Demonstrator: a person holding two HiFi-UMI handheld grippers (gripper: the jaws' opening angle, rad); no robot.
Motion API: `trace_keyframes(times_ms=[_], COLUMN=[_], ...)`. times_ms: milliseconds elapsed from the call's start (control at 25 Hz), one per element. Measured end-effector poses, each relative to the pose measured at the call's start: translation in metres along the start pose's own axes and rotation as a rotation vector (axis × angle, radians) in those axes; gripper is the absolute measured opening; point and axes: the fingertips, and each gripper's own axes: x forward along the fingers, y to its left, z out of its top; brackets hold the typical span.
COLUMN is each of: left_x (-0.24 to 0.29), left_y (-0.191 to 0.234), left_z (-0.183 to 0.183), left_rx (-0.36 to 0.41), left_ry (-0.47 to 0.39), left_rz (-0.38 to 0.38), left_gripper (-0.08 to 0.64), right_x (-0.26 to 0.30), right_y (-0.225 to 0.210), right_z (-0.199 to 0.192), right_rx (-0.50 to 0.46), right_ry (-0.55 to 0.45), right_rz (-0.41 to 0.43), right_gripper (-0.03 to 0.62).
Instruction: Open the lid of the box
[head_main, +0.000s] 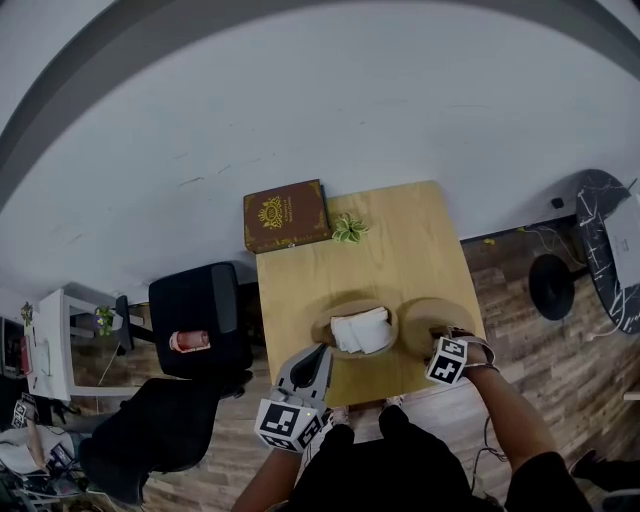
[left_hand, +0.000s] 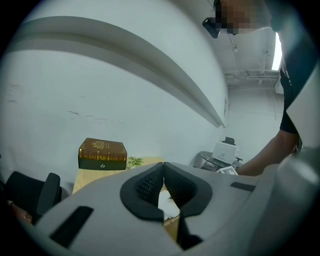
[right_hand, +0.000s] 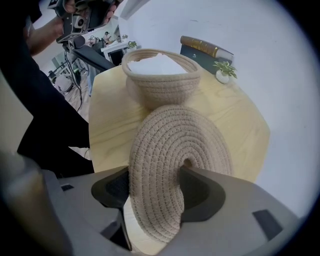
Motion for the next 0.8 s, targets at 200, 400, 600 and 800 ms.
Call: trace_keyframes(times_ms=[200,400,600,800], left_x=[-0.003,-0.006,-0.008,-0.009], left_y=[0.0,-0.001,-0.007,-0.014], left_z=[-0.006,-0.004,0.0,0.01], left_rx=[-0.001,0.0,0.012,0.025], left_ry=[0.01,0.006,-0.007,-0.031], left_rz=[0.003,0.0,-0.014,-0.027], left_gripper=[0.02,0.02,0.02,0.02], right_x=[0.003,-0.019,-0.073,-0.146], right_y=[0.002,-0.001,-0.015,-0.026], right_z=[0.002,0.013,0.047,0.104], right_rx=[0.003,0.018,0.077,0.174], right_ry=[0.008,-0.048,-0.209,-0.499], right_rz=[-0.011,-0.042,-0.144,-0.264], right_gripper=[0.314,0.339,0.324,0.268])
